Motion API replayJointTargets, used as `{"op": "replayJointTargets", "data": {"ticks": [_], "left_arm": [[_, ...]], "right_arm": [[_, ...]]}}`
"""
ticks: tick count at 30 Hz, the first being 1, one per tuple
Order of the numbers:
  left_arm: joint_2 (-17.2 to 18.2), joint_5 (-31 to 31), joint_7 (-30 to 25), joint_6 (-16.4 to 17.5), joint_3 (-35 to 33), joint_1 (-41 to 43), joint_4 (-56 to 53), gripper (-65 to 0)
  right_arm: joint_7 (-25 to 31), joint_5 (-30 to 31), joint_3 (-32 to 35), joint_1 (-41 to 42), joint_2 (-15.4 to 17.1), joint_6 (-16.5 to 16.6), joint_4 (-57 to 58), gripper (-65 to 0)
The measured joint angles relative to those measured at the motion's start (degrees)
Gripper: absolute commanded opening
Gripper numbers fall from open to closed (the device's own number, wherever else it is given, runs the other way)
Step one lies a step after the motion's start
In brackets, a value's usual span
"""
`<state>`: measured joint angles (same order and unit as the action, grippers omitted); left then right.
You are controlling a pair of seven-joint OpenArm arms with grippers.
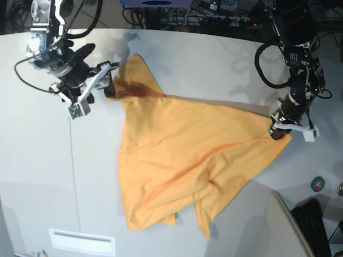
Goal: Layout the t-shirt on the table in an organized manner, then fold the t-shirt properly
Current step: 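Lift the shirt with both grippers and swing it to lay flat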
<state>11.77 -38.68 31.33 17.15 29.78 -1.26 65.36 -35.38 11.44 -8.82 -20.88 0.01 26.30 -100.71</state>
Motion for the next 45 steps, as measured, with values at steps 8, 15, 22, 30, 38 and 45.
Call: {"op": "replayJointTargets", "data": {"ticks": [8,15,22,30,38,45], "left_arm": [[-0.96,0.26,6.78,0.02,1.95,0.46,9.11,-65.0],[-0.74,0.5,7.08,0.0,2.05,0.48,9.31,-65.0],[-0.68,0.72,7.08,0.0,1.9,2.12,9.4,-65.0],[-0.37,0.7,6.99,0.0,2.05,2.89,9.53,-65.0],[-0.39,0.87,7.1,0.0,1.88,3.41,9.6,-65.0],[-0.5,1.11,7.06,-0.55,-0.09,4.13,15.89,-65.0]], "right_arm": [[0.07,-0.28,0.35,-1.07,1.05,-0.13,10.56,-30.6],[3.45,-0.37,9.07,-2.69,1.57,-0.26,11.96,-30.8],[9.49,-0.39,10.67,0.26,1.42,-4.31,16.61,-30.5],[17.27,-4.31,13.79,3.04,3.26,-7.48,21.14,-30.3],[18.45,-8.07,14.95,6.12,2.36,-7.63,23.89,-36.2],[17.14,-7.65,14.03,7.06,2.78,-7.43,23.98,-65.0]]}}
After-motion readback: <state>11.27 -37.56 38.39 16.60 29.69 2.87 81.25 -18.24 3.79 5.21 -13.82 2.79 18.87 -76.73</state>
